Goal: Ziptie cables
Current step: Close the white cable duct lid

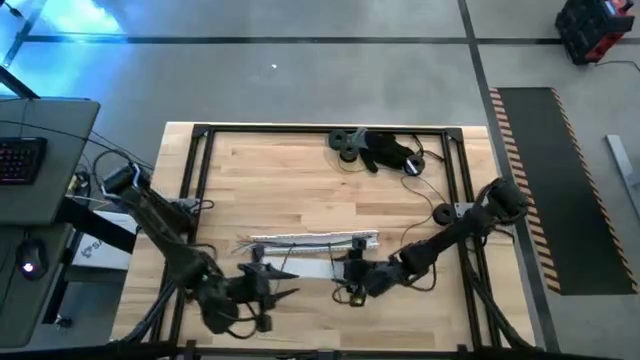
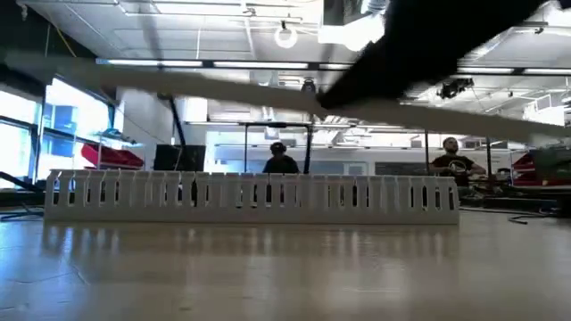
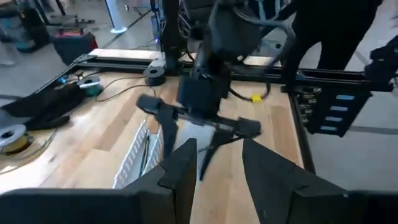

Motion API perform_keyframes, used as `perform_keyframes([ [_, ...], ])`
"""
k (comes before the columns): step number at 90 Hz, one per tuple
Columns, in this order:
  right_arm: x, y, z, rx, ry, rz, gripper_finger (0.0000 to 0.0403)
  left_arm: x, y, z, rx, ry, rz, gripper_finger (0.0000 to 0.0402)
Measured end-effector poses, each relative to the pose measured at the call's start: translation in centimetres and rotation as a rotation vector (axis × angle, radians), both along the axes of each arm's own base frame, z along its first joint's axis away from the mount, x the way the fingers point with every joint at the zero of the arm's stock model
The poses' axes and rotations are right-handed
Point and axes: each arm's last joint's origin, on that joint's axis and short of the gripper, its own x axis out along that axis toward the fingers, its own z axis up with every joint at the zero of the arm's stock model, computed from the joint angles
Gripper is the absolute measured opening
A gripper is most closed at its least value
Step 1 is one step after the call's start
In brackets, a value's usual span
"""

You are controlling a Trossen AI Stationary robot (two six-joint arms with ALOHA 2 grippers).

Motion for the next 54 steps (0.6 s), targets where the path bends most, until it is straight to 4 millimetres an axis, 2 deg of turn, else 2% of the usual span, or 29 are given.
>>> perform_keyframes([
  [11, 2.3, -2.3, 2.3, -0.003, -0.003, 0.005, 0.0205, -1.3, 1.1, 0.0, -0.012, 0.059, 0.045, 0.0100],
  [19, 3.6, -4.4, 2.4, -0.028, 0.070, 0.009, 0.0205, -1.8, 1.7, -0.6, -0.018, 0.112, 0.099, 0.0088],
  [30, 4.4, -7.0, 2.1, 0.020, 0.126, 0.035, 0.0205, -2.5, 2.4, -1.9, -0.036, 0.158, 0.175, 0.0071],
  [40, 4.4, -8.2, 1.9, 0.053, 0.178, 0.038, 0.0205, -3.2, 2.6, -3.7, -0.061, 0.182, 0.217, 0.0055],
  [54, 4.4, -8.2, 1.9, 0.086, 0.182, 0.085, 0.0205, -4.2, 2.9, -6.1, -0.117, 0.189, 0.274, 0.0028],
])
